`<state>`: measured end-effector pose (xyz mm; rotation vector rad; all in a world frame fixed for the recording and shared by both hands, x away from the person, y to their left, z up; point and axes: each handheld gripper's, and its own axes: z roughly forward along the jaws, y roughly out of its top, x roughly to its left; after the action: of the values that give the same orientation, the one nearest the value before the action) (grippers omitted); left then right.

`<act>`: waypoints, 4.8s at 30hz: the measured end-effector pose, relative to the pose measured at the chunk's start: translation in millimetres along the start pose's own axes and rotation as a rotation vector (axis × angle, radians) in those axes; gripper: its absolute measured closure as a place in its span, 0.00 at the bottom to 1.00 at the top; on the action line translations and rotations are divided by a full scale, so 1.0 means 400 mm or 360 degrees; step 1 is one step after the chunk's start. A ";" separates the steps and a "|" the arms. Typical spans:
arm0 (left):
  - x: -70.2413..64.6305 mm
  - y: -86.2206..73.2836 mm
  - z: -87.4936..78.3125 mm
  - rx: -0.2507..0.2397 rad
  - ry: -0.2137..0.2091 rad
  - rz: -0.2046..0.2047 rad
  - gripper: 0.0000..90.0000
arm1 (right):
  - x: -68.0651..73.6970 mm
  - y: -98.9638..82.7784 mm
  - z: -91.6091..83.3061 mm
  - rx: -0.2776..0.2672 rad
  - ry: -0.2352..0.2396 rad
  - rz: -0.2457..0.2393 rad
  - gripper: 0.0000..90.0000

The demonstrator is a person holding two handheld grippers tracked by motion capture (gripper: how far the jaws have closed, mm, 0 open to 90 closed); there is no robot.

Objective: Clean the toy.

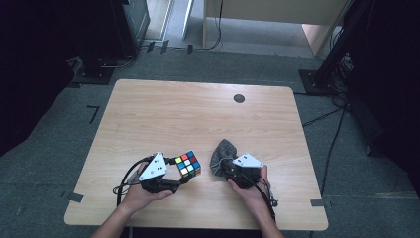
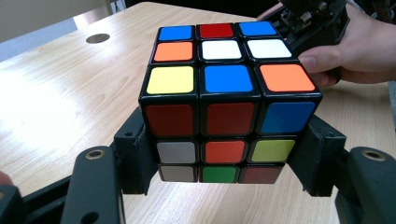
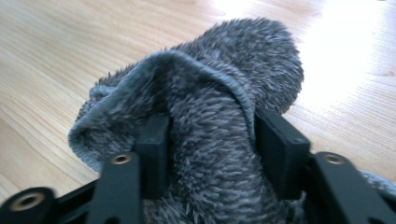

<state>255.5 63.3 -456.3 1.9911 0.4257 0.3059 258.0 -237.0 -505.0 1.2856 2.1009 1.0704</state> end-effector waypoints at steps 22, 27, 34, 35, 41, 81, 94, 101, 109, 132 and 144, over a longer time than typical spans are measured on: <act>0.009 0.022 -0.010 -0.0031 0.0046 -0.0055 0.38 | 0.072 0.055 -0.074 -0.0320 0.0180 -0.0090 0.25; 0.005 0.028 -0.005 -0.0030 0.0064 -0.0074 0.38 | 0.121 0.057 -0.067 -0.0361 0.0247 -0.0149 0.23; 0.003 0.035 0.001 -0.0031 0.0082 -0.0098 0.38 | 0.164 0.060 -0.056 -0.0392 0.0323 -0.0175 0.23; 0.003 0.036 0.001 -0.0033 0.0081 -0.0105 0.38 | 0.168 0.060 -0.055 -0.0388 0.0325 -0.0179 0.23; 0.002 0.039 0.005 -0.0042 0.0077 -0.0137 0.38 | 0.192 0.059 -0.046 -0.0375 0.0333 -0.0205 0.21; 0.024 0.034 0.034 -0.0015 -0.0148 -0.0430 0.37 | 0.241 0.056 -0.054 -0.0577 0.0190 -0.0429 0.36; 0.022 0.034 0.039 -0.0017 -0.0193 -0.0472 0.37 | 0.248 0.057 -0.060 -0.0596 0.0174 -0.0407 0.29; 0.010 0.037 0.042 -0.0039 -0.0161 -0.0434 0.37 | 0.239 0.056 -0.051 -0.0526 0.0211 -0.0298 0.34; 0.012 0.035 0.043 -0.0028 -0.0149 -0.0442 0.36 | 0.234 0.056 -0.049 -0.0500 0.0227 -0.0275 0.37; 0.061 0.023 -0.026 -0.0175 -0.0056 -0.0311 0.16 | 0.155 0.070 -0.053 -0.0317 0.0274 -0.0284 0.37; 0.029 -0.003 0.014 -0.0003 0.0036 -0.0028 0.16 | 0.109 0.102 -0.081 -0.0268 0.0474 -0.0151 0.37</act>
<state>268.1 64.4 -459.5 1.9829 0.4568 0.3183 236.9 -199.9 -452.3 0.9863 2.2004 1.4356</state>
